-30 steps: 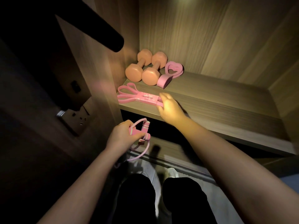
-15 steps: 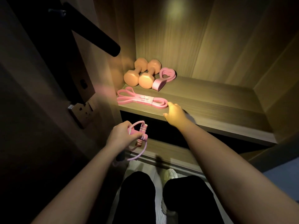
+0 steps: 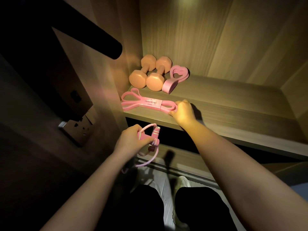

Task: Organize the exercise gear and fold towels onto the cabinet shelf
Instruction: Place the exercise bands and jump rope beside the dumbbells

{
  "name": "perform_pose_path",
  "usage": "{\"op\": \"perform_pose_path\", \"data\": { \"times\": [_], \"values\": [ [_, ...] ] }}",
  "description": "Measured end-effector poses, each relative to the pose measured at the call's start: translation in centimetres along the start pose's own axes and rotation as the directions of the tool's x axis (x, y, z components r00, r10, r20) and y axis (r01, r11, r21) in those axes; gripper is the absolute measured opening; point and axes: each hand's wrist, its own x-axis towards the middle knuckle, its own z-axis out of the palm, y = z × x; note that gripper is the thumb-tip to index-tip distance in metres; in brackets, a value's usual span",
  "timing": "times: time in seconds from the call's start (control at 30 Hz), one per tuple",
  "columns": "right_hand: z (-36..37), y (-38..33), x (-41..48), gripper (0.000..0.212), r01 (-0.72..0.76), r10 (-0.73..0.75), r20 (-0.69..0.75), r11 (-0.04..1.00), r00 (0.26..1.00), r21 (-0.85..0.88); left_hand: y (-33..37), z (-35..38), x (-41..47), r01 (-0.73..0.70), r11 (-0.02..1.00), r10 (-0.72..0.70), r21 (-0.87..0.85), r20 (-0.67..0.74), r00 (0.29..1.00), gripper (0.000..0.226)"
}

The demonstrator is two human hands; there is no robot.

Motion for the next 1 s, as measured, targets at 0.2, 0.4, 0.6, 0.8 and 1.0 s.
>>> {"op": "perform_pose_path", "data": {
  "times": [0.2, 0.4, 0.6, 0.8, 1.0],
  "values": [
    [-0.1, -0.5, -0.3, 0.04, -0.003, 0.003, 0.002, 1.0, 1.0, 0.0, -0.2, -0.1, -0.5, 0.003, 1.0, -0.003, -0.016, 0.005, 1.0, 0.037],
    [-1.8, 0.7, -2.2, 0.036, 0.04, -0.039, -0.018, 0.999, 0.999, 0.023, 0.2, -1.1, -1.2, -0.03, 0.999, 0.03, -0.038, 0.005, 1.0, 0.036],
    [-3.8, 2.9, -8.9, 0.036, -0.161, 0.068, 0.193, 0.834, 0.979, 0.528, 2.6, -1.0, -3.1, -0.11, 0.984, 0.115, -0.143, 0.028, 0.993, 0.034],
    [-6.6, 5.0, -15.1, 0.014, -0.395, -0.003, 0.477, 0.555, 0.879, 0.732, 7.0, 0.2, -5.5, -0.247, 0.928, 0.283, -0.28, 0.096, 0.954, 0.028],
    [-10.6, 7.1, -17.5, 0.009, -0.379, 0.17, 0.348, 0.572, 0.922, 0.727, 7.2, 0.6, -7.1, -0.324, 0.926, 0.353, -0.193, 0.138, 0.926, 0.021]
  ]
}}
